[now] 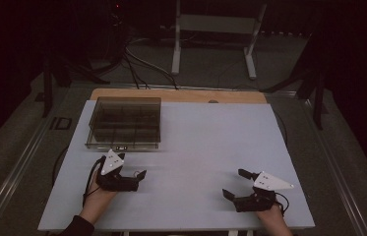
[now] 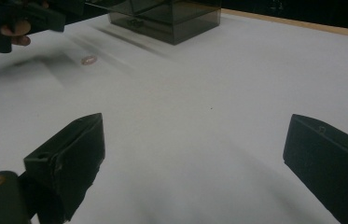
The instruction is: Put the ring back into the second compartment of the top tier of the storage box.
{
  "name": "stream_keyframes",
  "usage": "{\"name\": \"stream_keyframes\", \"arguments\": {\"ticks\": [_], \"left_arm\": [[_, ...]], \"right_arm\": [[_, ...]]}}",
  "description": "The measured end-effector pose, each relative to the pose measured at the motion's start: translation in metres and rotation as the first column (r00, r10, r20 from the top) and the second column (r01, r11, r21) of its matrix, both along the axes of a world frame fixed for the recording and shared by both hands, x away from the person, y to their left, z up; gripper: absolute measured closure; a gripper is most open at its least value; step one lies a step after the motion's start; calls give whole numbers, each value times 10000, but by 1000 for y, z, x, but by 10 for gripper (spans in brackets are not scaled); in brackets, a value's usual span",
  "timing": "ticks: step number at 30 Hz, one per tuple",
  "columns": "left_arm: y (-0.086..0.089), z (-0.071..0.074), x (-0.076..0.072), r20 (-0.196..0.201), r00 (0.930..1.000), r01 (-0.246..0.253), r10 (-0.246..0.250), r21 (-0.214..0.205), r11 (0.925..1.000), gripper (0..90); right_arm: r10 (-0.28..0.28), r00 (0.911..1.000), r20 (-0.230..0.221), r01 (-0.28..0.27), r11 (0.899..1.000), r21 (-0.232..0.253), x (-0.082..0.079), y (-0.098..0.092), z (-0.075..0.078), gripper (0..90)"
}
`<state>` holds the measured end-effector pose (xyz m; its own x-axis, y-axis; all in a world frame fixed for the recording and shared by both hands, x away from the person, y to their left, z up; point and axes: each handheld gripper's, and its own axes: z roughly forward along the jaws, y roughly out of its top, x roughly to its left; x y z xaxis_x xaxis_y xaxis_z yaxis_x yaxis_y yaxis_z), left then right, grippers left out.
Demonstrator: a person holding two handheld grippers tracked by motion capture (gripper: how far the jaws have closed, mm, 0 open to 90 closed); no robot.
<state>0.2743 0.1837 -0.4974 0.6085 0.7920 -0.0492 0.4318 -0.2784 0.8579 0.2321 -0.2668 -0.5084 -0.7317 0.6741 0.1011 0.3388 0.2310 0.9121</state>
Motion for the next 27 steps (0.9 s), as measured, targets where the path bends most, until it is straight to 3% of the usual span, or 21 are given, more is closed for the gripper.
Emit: {"name": "stream_keyframes", "arguments": {"ticks": [3, 5, 10, 13, 15, 17, 22, 27], "left_arm": [[3, -3, 3, -541, 9981, -302, 307, 108, 9995, 43], [3, -5, 4, -556, 9979, -317, 346, 515, 9982, 51], [3, -10, 7, -901, 9936, -604, 679, 832, 9947, 94], [5, -13, 8, -1127, 9911, -603, 709, 952, 9936, 180], [6, -14, 7, -1048, 9931, -430, 523, 895, 9951, 325], [6, -15, 7, -1077, 9935, -257, 358, 940, 9952, 391], [5, -18, 9, -1305, 9912, -69, 204, 1031, 9946, 535], [4, -21, 11, -1601, 9871, 218, -58, 987, 9949, 593]], "right_arm": [[4, 10000, -9, -4, 10000, 5, 0, 0, 0, 55], [20, 10000, 6, -20, 10000, -10, 0, 0, 0, 55], [27, 10000, -18, -27, 10000, -11, 0, 0, 0, 55], [30, 10000, 7, -30, 10000, 16, 0, 0, 0, 55], [33, 10000, -4, -33, 10000, -1, 0, 0, 0, 55], [30, 10000, 3, -30, 10000, -2, 0, 0, 0, 55], [39, 10000, -1, -39, 10000, -26, 0, 0, 0, 55], [39, 10000, -2, -39, 10000, -35, 0, 0, 0, 55]]}}
